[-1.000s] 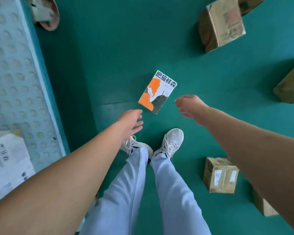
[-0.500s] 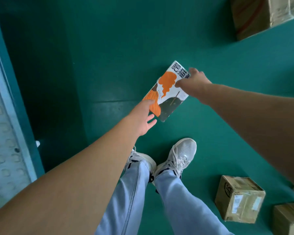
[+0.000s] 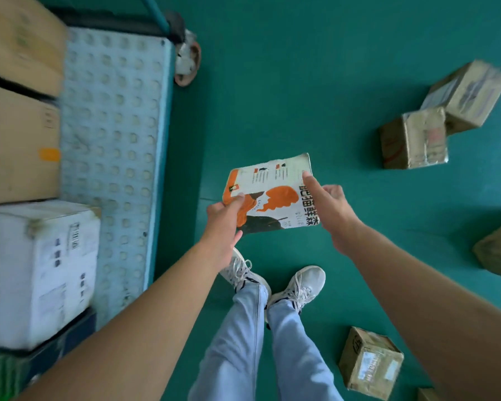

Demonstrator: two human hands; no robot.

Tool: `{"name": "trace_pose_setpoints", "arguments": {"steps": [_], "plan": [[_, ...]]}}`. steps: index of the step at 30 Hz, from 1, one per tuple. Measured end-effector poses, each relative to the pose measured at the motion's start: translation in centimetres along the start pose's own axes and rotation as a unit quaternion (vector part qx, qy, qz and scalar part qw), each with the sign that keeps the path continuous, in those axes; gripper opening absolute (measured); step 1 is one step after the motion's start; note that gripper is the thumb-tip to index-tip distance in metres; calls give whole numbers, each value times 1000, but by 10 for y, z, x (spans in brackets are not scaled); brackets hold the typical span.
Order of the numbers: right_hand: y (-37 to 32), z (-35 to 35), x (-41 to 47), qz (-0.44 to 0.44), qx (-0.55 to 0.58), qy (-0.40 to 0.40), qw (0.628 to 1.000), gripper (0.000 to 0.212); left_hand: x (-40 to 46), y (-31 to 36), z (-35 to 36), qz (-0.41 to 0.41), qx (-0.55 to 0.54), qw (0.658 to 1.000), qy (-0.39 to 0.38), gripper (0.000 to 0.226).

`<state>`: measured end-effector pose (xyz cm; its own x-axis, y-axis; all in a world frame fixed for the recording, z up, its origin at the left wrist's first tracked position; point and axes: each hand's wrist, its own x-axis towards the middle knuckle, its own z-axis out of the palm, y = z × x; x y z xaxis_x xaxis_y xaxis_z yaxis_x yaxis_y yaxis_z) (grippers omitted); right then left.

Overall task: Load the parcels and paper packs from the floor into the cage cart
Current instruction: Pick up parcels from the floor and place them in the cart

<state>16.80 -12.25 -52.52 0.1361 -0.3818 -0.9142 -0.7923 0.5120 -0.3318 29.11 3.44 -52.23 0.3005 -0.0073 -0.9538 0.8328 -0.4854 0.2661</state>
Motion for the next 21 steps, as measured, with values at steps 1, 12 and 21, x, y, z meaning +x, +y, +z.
{"name": "trace_pose_setpoints", "arguments": {"steps": [1, 12, 21], "plan": [[-18, 0, -30, -5, 9, 1, 1000, 78, -32, 16, -11, 12, -16, 1000, 7, 29], [-150, 11, -331, -73, 15, -27, 997, 96, -313, 122, -140, 122, -97, 988, 19, 33], [-202, 55, -474, -144, 19, -150, 978, 62, -437, 147, -243, 182, -211, 959, 41, 37]]}}
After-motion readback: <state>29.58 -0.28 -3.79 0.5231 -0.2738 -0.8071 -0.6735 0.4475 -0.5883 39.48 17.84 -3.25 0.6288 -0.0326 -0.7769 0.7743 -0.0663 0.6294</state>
